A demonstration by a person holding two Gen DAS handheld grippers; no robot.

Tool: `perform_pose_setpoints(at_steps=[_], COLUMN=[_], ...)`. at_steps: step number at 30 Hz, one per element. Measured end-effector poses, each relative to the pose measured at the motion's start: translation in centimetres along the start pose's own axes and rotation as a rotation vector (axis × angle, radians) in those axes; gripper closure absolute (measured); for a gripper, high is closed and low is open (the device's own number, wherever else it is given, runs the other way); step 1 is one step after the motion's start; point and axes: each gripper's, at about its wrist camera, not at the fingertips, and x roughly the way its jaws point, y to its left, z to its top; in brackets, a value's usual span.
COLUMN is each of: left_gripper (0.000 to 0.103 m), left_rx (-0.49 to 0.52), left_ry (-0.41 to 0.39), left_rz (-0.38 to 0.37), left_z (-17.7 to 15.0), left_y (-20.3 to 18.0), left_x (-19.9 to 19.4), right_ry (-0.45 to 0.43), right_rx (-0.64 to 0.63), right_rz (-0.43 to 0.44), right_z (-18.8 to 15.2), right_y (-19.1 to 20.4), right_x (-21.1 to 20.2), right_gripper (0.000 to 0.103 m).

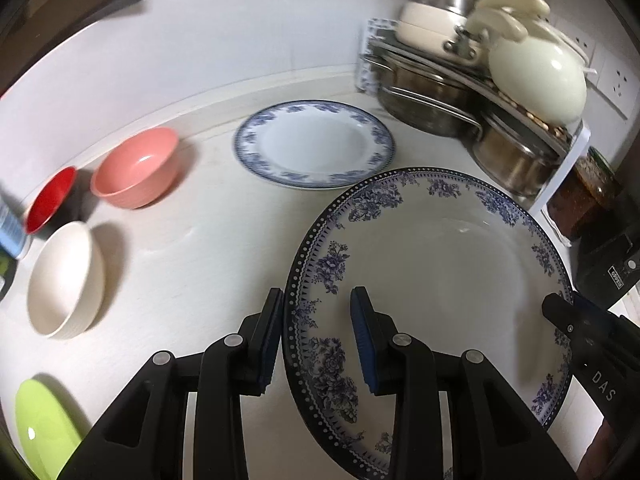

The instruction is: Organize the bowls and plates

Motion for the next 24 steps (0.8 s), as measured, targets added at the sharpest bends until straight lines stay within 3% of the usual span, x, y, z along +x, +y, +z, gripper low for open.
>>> perform_pose_setpoints(at_steps=[24], left_gripper=[0.069], left_rx=[-0.155], left_ry=[-0.066], left_rz=[0.131], left_z=[-5.4], left_y=[11.8], left_x=[-8.6], right_ry=[-0.019], right_rx=[-0.177], right_rz=[0.117], right_z=[-3.4], right_y=[11.6], right_x=[-5.4], right_gripper=[0.068])
